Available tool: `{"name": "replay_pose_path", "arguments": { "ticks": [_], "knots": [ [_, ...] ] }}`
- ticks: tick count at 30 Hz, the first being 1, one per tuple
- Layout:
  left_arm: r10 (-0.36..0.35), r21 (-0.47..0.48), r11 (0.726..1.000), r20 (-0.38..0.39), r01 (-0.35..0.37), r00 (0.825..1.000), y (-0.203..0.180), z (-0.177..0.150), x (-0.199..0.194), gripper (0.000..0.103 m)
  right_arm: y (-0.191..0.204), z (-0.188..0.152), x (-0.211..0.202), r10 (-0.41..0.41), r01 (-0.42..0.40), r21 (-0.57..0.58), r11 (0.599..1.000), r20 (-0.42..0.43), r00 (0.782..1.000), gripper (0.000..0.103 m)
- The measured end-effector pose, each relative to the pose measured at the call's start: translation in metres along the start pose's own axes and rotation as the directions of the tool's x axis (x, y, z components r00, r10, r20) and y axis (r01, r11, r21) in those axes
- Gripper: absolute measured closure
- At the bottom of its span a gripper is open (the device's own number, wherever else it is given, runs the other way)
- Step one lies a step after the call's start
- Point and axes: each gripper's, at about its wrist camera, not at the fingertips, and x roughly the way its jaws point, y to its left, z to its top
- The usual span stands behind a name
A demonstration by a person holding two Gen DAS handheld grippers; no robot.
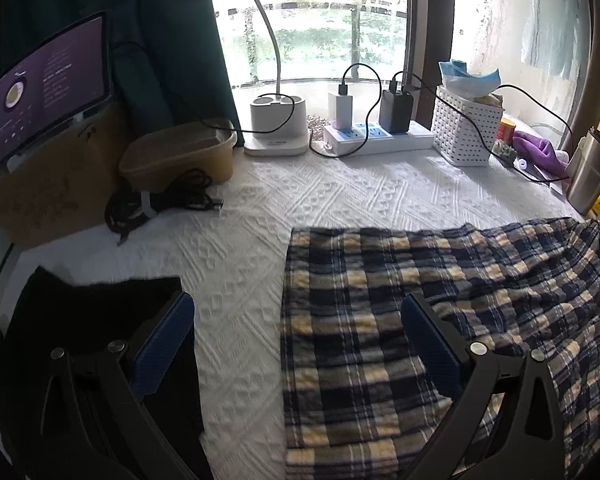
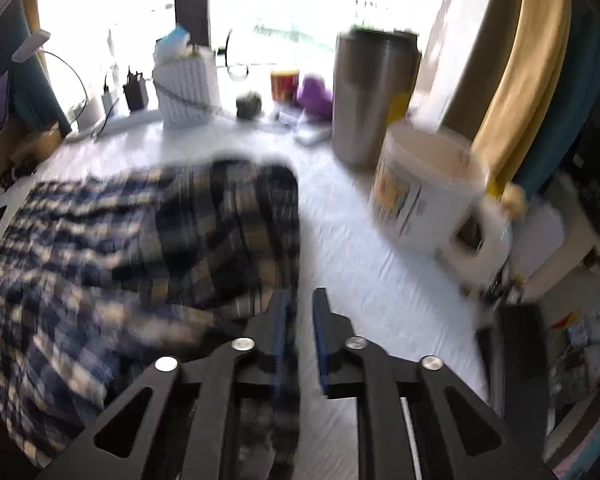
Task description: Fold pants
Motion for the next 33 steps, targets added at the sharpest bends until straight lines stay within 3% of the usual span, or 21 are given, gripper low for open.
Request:
{"name": "replay_pose_path", "arguments": {
  "ticks": [1, 2, 5, 10, 14, 19, 22, 24, 25, 26, 28, 33],
  "knots": [
    [-0.003, 0.003, 1.0, 0.002, 0.003, 1.0, 0.001, 0.003, 0.002, 0.001, 0.001, 0.008, 0.0, 0.003, -0.003, -0.004, 1.0, 0.016, 1.0, 0.03],
    [-0.008, 0.008, 1.0, 0.007, 0.008, 1.0, 0.002, 0.007, 0.005, 0.001, 0.002, 0.017, -0.001, 0.003, -0.003, -0.009, 1.0, 0.042, 0.999, 0.011],
    [-0.02, 0.016, 1.0, 0.001, 0.02, 1.0, 0.005, 0.016, 0.019, 0.001, 0.008, 0.043, 0.005, 0.011, -0.007, -0.046, 0.999, 0.088, 0.996, 0.011],
    [-0.066, 0.024, 0.997, -0.048, 0.068, 0.997, 0.009, 0.028, 0.049, 0.001, 0.011, 0.08, 0.045, 0.075, -0.071, -0.057, 0.996, 0.077, 0.994, 0.012],
    [-0.114, 0.022, 0.993, -0.08, 0.116, 0.99, 0.012, 0.034, 0.074, 0.002, 0.008, 0.091, 0.082, 0.108, -0.108, -0.032, 0.994, 0.003, 0.994, 0.032],
    [-0.15, 0.053, 0.986, -0.155, 0.16, 0.976, 0.005, 0.036, 0.107, 0.01, 0.006, 0.081, 0.124, 0.162, -0.164, -0.001, 0.987, -0.117, 0.98, 0.035],
    [-0.154, 0.061, 0.984, -0.174, 0.166, 0.973, -0.002, 0.033, 0.12, 0.023, 0.008, 0.069, 0.135, 0.19, -0.191, 0.01, 0.981, -0.163, 0.968, 0.039],
    [-0.15, 0.102, 0.981, -0.149, 0.166, 0.977, -0.011, 0.03, 0.117, 0.036, 0.011, 0.064, 0.132, 0.186, -0.189, -0.008, 0.982, -0.152, 0.971, 0.041],
    [-0.154, 0.118, 0.978, -0.138, 0.171, 0.978, -0.014, 0.028, 0.114, 0.051, 0.012, 0.062, 0.131, 0.18, -0.184, -0.018, 0.983, -0.144, 0.973, 0.052],
    [-0.165, 0.12, 0.976, -0.136, 0.182, 0.977, -0.015, 0.027, 0.112, 0.074, 0.013, 0.062, 0.13, 0.177, -0.182, -0.024, 0.983, -0.139, 0.974, 0.071],
    [-0.185, 0.111, 0.973, -0.143, 0.202, 0.972, -0.015, 0.028, 0.109, 0.099, 0.015, 0.062, 0.129, 0.165, -0.17, -0.033, 0.985, -0.121, 0.979, 0.076],
    [-0.199, 0.053, 0.978, -0.059, 0.202, 0.978, 0.001, 0.04, 0.084, 0.099, 0.032, 0.076, 0.102, 0.068, -0.066, -0.118, 0.991, 0.013, 0.998, 0.078]
  ]
}}
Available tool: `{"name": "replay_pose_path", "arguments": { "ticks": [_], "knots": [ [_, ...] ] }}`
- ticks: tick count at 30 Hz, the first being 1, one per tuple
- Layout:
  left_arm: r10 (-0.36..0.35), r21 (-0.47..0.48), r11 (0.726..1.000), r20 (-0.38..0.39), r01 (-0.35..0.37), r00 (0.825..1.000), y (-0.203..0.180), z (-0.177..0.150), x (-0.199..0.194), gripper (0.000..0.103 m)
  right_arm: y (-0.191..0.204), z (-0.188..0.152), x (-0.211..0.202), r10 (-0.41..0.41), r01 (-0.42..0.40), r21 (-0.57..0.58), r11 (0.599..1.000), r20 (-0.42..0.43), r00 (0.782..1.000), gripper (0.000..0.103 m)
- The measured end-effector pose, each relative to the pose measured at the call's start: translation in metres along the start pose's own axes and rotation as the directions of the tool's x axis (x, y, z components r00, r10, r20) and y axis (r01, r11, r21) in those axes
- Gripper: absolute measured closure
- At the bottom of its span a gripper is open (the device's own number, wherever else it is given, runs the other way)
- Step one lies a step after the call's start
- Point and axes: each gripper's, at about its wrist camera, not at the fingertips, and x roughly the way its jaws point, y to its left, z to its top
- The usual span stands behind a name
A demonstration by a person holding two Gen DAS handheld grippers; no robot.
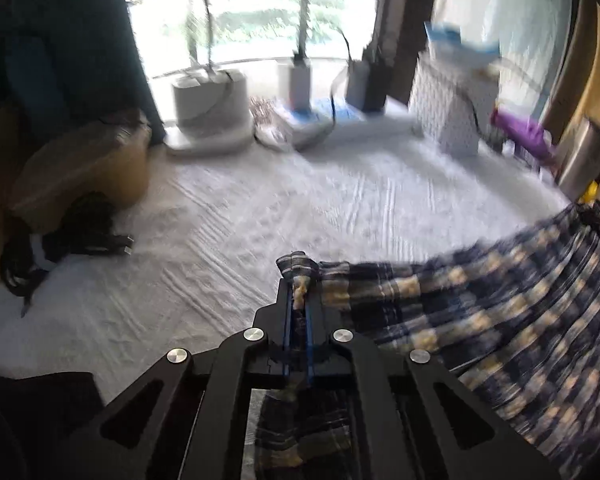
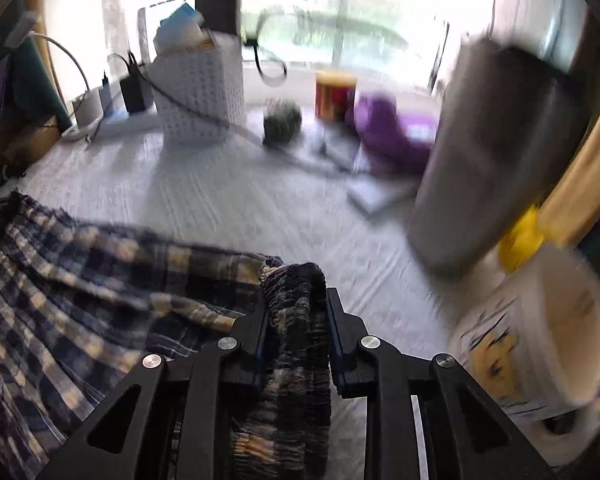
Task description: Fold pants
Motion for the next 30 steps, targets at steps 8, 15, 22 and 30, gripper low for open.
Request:
{"name": "replay_pose_path", "arguments": {
  "ticks": [8, 15, 22, 30],
  "knots": [
    [0.047, -0.046, 0.998, 0.142, -0.041, 0.989, 0.017, 0.028, -0.037, 0.099, 0.0, 0.037, -0.029, -0.053, 0.053, 0.004, 0.999, 0.162, 0.985, 0.078],
    [0.078, -0.029, 0.997, 0.071, -0.076, 0.994, 0.024, 0.027, -0.004, 0.094, 0.004, 0.028, 0.026, -0.056, 0.055, 0.019, 0.998, 0.041, 0.998, 0.078],
    [0.118, -0.13, 0.984, -0.021, -0.12, 0.993, 0.047, 0.018, 0.003, 0.034, -0.001, 0.022, 0.039, -0.104, 0.106, 0.04, 0.994, -0.042, 0.994, 0.061],
    [0.084, -0.156, 0.984, -0.012, -0.085, 0.996, 0.043, -0.018, -0.057, 0.033, -0.003, -0.004, -0.028, -0.098, 0.097, 0.041, 0.994, 0.02, 0.995, 0.032]
  ]
}}
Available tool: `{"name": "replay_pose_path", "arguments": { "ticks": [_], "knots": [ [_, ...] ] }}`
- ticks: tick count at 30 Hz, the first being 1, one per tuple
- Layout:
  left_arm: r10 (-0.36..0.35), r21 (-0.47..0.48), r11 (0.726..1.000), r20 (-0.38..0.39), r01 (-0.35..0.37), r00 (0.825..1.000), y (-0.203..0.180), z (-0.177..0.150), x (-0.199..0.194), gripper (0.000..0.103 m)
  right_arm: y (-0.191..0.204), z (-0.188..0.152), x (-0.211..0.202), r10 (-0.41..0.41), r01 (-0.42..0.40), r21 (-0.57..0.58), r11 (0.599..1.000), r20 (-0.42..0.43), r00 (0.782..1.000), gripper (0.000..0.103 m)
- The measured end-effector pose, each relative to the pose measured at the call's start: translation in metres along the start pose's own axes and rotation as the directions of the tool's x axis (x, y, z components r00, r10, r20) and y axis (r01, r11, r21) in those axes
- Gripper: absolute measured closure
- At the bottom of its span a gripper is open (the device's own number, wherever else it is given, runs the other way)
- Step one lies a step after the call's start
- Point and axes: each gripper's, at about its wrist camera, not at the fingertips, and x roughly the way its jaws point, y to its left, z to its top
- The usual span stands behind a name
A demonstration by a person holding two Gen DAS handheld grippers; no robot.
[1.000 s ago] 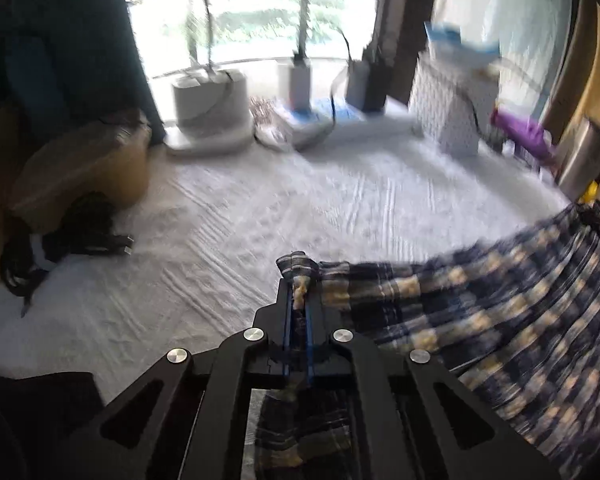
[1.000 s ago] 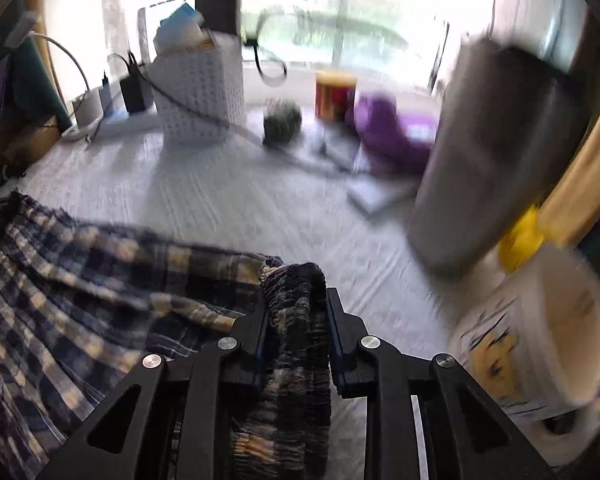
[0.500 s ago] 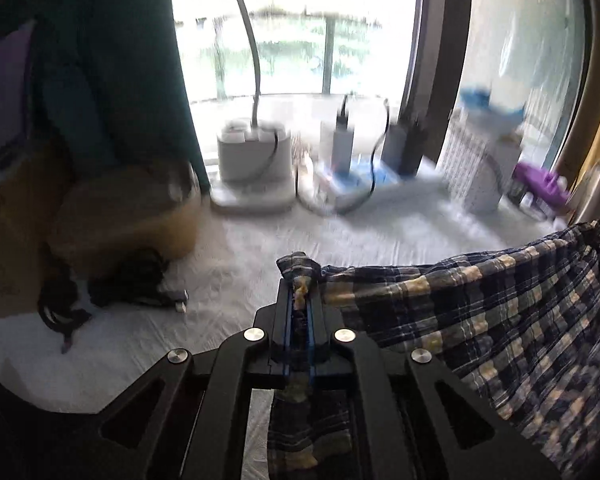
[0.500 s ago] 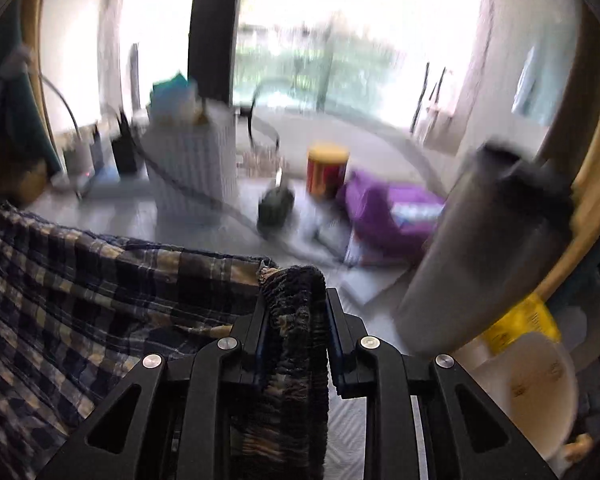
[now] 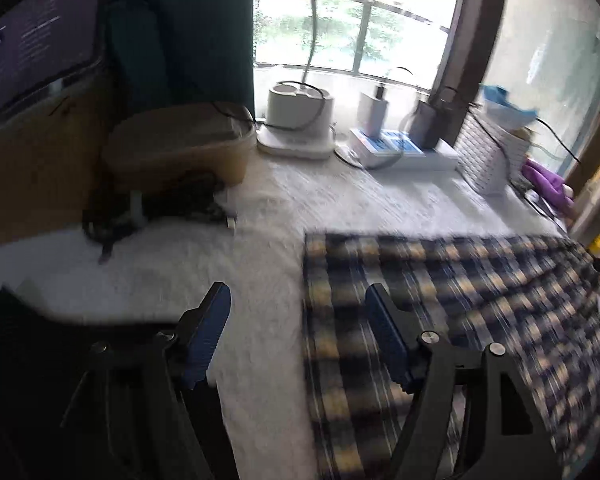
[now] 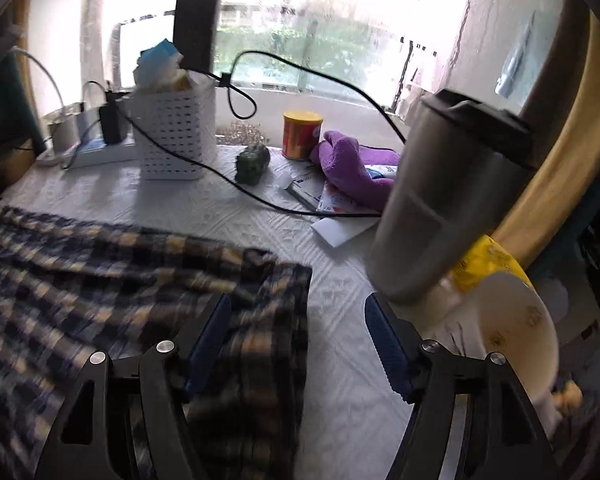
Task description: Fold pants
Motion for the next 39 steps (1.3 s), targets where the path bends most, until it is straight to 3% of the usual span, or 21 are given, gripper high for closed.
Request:
{"name": "replay_pose_path", "arguments": {
  "ticks": [9, 12, 14, 17, 18, 20, 21, 25, 27, 31, 33, 34, 35, 39],
  "knots": [
    [-0.112, -0.003, 0.994, -0.09, 0.112, 0.99, -0.028, -0.076, -0.035, 0.033, -0.014, -0.062, -0.025, 0.125, -0.118, 0.113, 0.987, -0.063, 0.99, 0.035],
    [-0.133, -0.001, 0.991, -0.149, 0.134, 0.98, -0.037, -0.095, -0.035, 0.033, -0.011, -0.077, -0.019, 0.142, -0.131, 0.11, 0.985, -0.098, 0.985, 0.052],
    [-0.132, -0.021, 0.991, -0.179, 0.13, 0.975, -0.039, -0.105, -0.033, 0.033, -0.006, -0.086, -0.015, 0.153, -0.142, 0.096, 0.985, -0.117, 0.981, 0.072],
    [-0.116, -0.008, 0.993, -0.15, 0.116, 0.982, -0.043, -0.113, -0.038, 0.035, -0.005, -0.092, -0.02, 0.138, -0.13, 0.084, 0.988, -0.098, 0.986, 0.074],
    [-0.115, -0.002, 0.993, -0.146, 0.116, 0.983, -0.043, -0.114, -0.038, 0.04, -0.005, -0.093, -0.022, 0.119, -0.112, 0.071, 0.991, -0.096, 0.988, 0.076],
    [-0.086, 0.018, 0.996, -0.126, 0.089, 0.988, -0.04, -0.117, -0.039, 0.076, -0.004, -0.094, -0.026, 0.077, -0.073, 0.045, 0.996, -0.091, 0.993, 0.08],
    [-0.062, 0.025, 0.998, -0.115, 0.065, 0.991, -0.037, -0.119, -0.04, 0.081, -0.006, -0.095, -0.028, 0.069, -0.066, 0.045, 0.997, -0.091, 0.993, 0.08],
    [-0.028, 0.001, 1.0, -0.094, 0.028, 0.995, -0.024, -0.121, -0.045, 0.084, -0.018, -0.102, -0.044, -0.02, 0.024, 0.057, 0.998, -0.071, 0.997, 0.08],
    [-0.032, -0.004, 0.999, -0.086, 0.031, 0.996, -0.023, -0.122, -0.052, 0.084, -0.03, -0.107, -0.057, -0.019, 0.024, 0.096, 0.995, -0.045, 0.999, 0.08],
    [-0.063, -0.019, 0.998, -0.054, 0.062, 0.997, -0.023, -0.124, -0.068, 0.081, -0.039, -0.119, -0.092, 0.011, -0.01, 0.135, 0.991, -0.003, 1.0, 0.078],
    [-0.084, -0.03, 0.996, -0.033, 0.083, 0.996, -0.023, -0.126, -0.077, 0.069, -0.035, -0.128, -0.105, 0.028, -0.029, 0.133, 0.991, 0.009, 1.0, 0.053],
    [-0.098, -0.034, 0.995, -0.025, 0.097, 0.995, -0.022, -0.129, -0.082, 0.059, -0.033, -0.132, -0.11, 0.037, -0.039, 0.135, 0.99, 0.017, 0.999, 0.029],
    [-0.115, -0.032, 0.993, -0.015, 0.114, 0.993, -0.022, -0.132, -0.088, 0.056, -0.03, -0.138, -0.115, 0.051, -0.055, 0.14, 0.989, 0.031, 0.998, 0.025],
    [-0.154, -0.012, 0.988, -0.012, 0.153, 0.988, -0.023, -0.148, -0.103, 0.055, -0.025, -0.158, -0.124, 0.088, -0.093, 0.166, 0.982, 0.038, 0.995, 0.025]
  ]
}}
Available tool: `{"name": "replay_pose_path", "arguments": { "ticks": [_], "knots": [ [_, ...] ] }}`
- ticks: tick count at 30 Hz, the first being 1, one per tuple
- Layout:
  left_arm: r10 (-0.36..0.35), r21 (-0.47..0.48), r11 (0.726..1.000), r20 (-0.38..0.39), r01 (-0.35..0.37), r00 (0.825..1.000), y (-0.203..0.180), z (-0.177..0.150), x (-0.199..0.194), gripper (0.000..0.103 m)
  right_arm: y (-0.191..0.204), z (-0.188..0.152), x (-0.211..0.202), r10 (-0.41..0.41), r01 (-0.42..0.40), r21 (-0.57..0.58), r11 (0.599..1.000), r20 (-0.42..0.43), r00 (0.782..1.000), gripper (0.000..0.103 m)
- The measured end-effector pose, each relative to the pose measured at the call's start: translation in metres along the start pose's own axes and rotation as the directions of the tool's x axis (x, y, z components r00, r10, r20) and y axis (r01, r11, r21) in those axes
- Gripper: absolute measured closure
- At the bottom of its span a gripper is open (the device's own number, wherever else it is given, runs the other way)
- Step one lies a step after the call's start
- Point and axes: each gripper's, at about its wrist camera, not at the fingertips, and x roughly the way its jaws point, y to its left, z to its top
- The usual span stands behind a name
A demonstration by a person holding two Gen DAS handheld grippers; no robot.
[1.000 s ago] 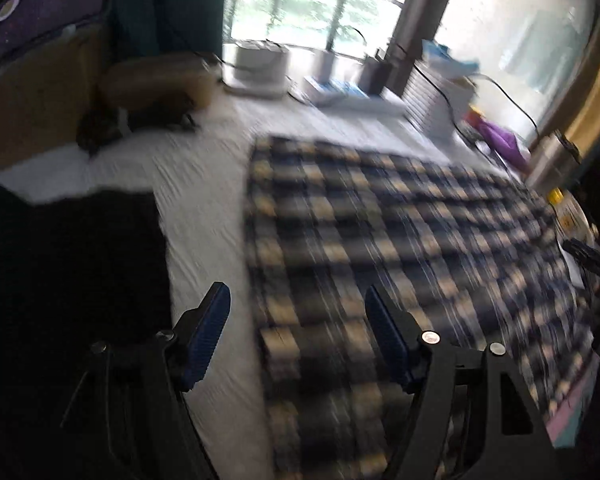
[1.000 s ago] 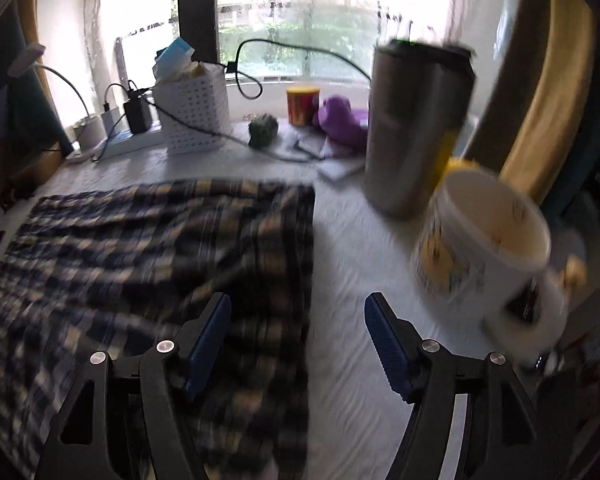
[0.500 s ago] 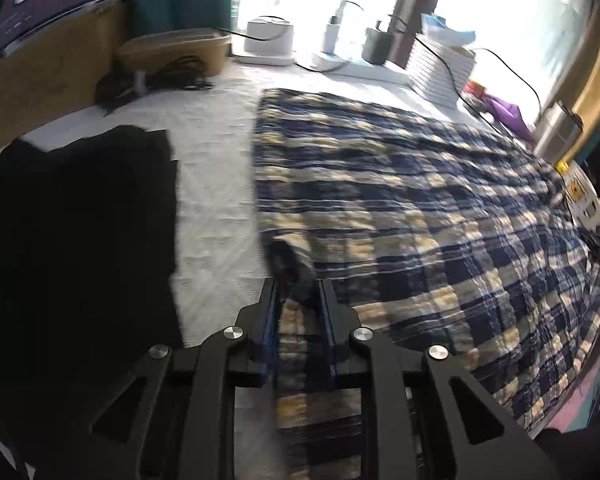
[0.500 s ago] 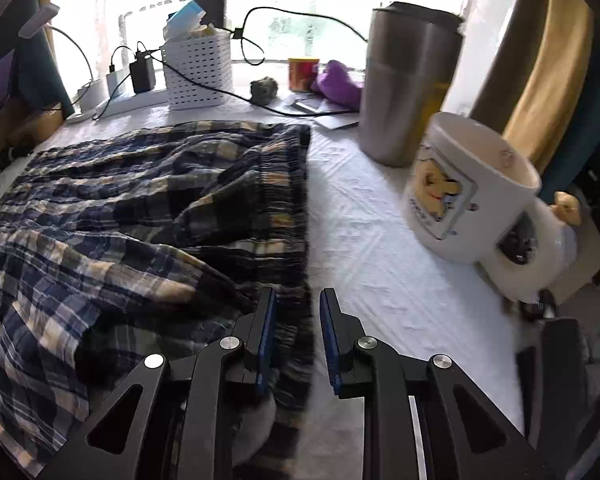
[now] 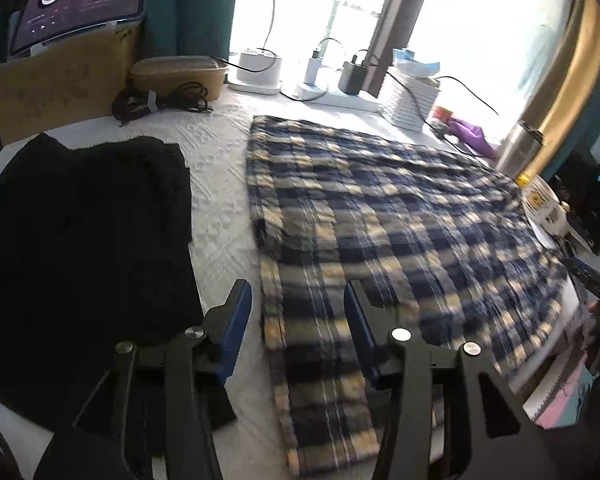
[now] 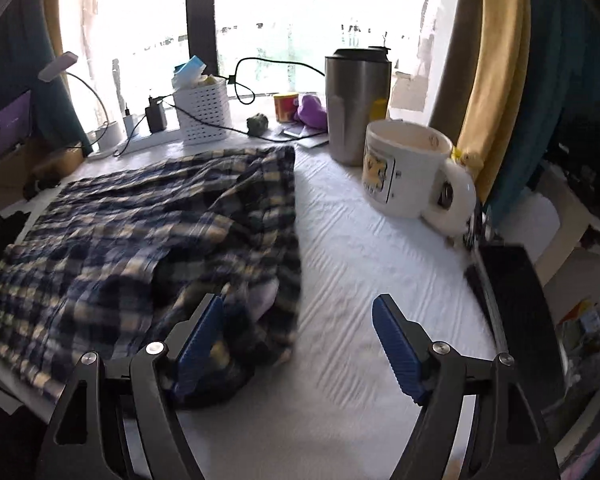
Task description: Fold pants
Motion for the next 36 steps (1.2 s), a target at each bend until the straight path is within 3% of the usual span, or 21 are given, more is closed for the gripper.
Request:
{"name": "replay_pose_path", "arguments": {
  "ticks": [3, 6, 9, 11, 14, 17, 18, 19, 20, 22, 27, 29, 32, 34, 36],
  "knots": [
    [-0.021, 0.015, 1.0, -0.006, 0.021, 1.0, 0.0, -0.015, -0.007, 0.055, 0.001, -0.012, 0.001, 0.045, -0.045, 0.026, 0.999, 0.002, 0.999, 0.025],
    [-0.043, 0.027, 0.999, -0.022, 0.043, 0.999, 0.001, -0.028, -0.01, 0.055, 0.002, -0.021, 0.006, 0.091, -0.091, 0.03, 0.995, 0.02, 0.996, 0.033],
    [-0.066, 0.037, 0.997, -0.044, 0.068, 0.997, 0.0, -0.041, -0.011, 0.045, 0.006, -0.024, 0.022, 0.105, -0.105, 0.037, 0.994, 0.001, 0.994, 0.047],
    [-0.085, 0.046, 0.995, -0.047, 0.087, 0.995, -0.004, -0.047, -0.012, 0.044, 0.012, -0.025, 0.028, 0.113, -0.112, 0.043, 0.993, -0.008, 0.994, 0.067],
    [-0.093, 0.084, 0.992, -0.072, 0.099, 0.993, -0.011, -0.057, -0.008, 0.044, 0.024, -0.023, 0.022, 0.068, -0.068, 0.017, 0.998, -0.017, 0.998, 0.079],
    [-0.089, 0.105, 0.99, -0.051, 0.094, 0.995, -0.014, -0.062, -0.009, 0.045, 0.029, -0.018, 0.002, -0.001, 0.001, -0.014, 1.0, 0.003, 1.0, 0.08],
    [-0.092, 0.108, 0.989, -0.044, 0.097, 0.995, -0.015, -0.063, -0.01, 0.05, 0.028, -0.016, -0.005, -0.017, 0.017, -0.018, 1.0, 0.008, 1.0, 0.08],
    [-0.097, 0.11, 0.989, -0.043, 0.101, 0.994, -0.015, -0.063, -0.01, 0.072, 0.027, -0.015, -0.014, -0.036, 0.036, -0.022, 0.999, 0.018, 0.999, 0.08],
    [-0.097, 0.109, 0.989, -0.054, 0.102, 0.994, -0.014, -0.064, -0.009, 0.086, 0.027, -0.013, -0.023, -0.055, 0.056, -0.026, 0.998, 0.026, 0.998, 0.08],
    [-0.1, 0.11, 0.988, -0.059, 0.106, 0.993, -0.012, -0.066, -0.011, 0.094, 0.027, -0.013, -0.034, -0.094, 0.095, -0.046, 0.994, 0.023, 0.995, 0.08],
    [-0.089, 0.128, 0.987, -0.049, 0.095, 0.995, -0.01, -0.065, -0.024, 0.099, 0.02, -0.022, -0.027, -0.132, 0.131, -0.045, 0.99, -0.023, 0.991, 0.08],
    [-0.063, 0.122, 0.99, -0.038, 0.067, 0.997, -0.004, -0.061, -0.024, 0.099, 0.018, -0.027, -0.016, -0.143, 0.141, -0.044, 0.989, -0.043, 0.989, 0.08],
    [0.036, 0.102, 0.994, -0.033, -0.032, 0.999, 0.008, -0.054, -0.02, 0.099, 0.014, -0.03, 0.007, -0.144, 0.143, -0.017, 0.99, -0.074, 0.987, 0.08],
    [0.023, 0.093, 0.995, -0.025, -0.021, 0.999, 0.012, -0.049, -0.026, 0.099, 0.013, -0.029, 0.012, -0.151, 0.151, -0.006, 0.989, -0.077, 0.986, 0.08],
    [0.002, 0.104, 0.995, 0.01, -0.003, 1.0, 0.007, -0.045, -0.035, 0.098, 0.016, -0.025, 0.007, -0.163, 0.163, -0.016, 0.987, -0.061, 0.985, 0.069]
  ]
}}
